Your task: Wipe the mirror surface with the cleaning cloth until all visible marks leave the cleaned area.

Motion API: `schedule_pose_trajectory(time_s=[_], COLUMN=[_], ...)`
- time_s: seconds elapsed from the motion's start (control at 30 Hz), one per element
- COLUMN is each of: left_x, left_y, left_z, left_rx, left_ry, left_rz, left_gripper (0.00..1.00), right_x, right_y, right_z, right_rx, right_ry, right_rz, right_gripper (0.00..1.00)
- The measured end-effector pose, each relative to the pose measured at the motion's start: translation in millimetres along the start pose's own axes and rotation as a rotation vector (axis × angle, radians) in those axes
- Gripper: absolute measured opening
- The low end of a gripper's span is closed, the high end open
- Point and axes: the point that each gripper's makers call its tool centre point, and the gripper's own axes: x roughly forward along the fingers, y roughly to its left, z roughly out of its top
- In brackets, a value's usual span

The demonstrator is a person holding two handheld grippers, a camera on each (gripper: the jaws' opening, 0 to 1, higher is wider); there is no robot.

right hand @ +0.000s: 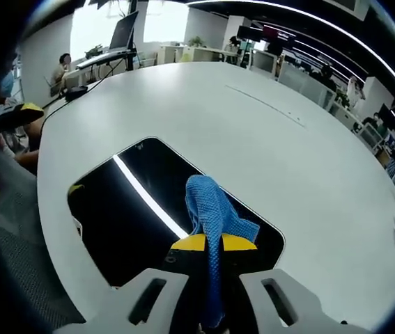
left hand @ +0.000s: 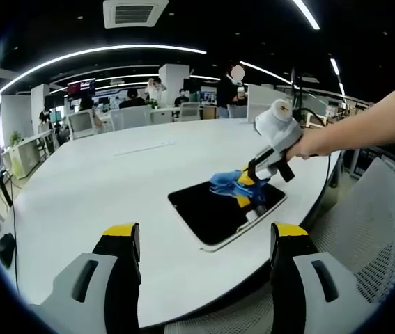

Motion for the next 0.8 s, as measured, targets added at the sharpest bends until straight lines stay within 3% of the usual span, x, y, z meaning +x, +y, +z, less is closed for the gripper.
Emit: schedule_pose_trajectory(time_s=[0.8], left_x=[-1], left_y=[0.6], left_z=[-0.4], left_rx=[-0.001], left_ry=[0.005], left_rz=[0.000], left_gripper=[0.74], right_x=[-26], right_y=[31], right_z=[-19.6], right_rx=[-0.018], right_ry=[-0.016], right_rz=[0.036], right_gripper=[0.00])
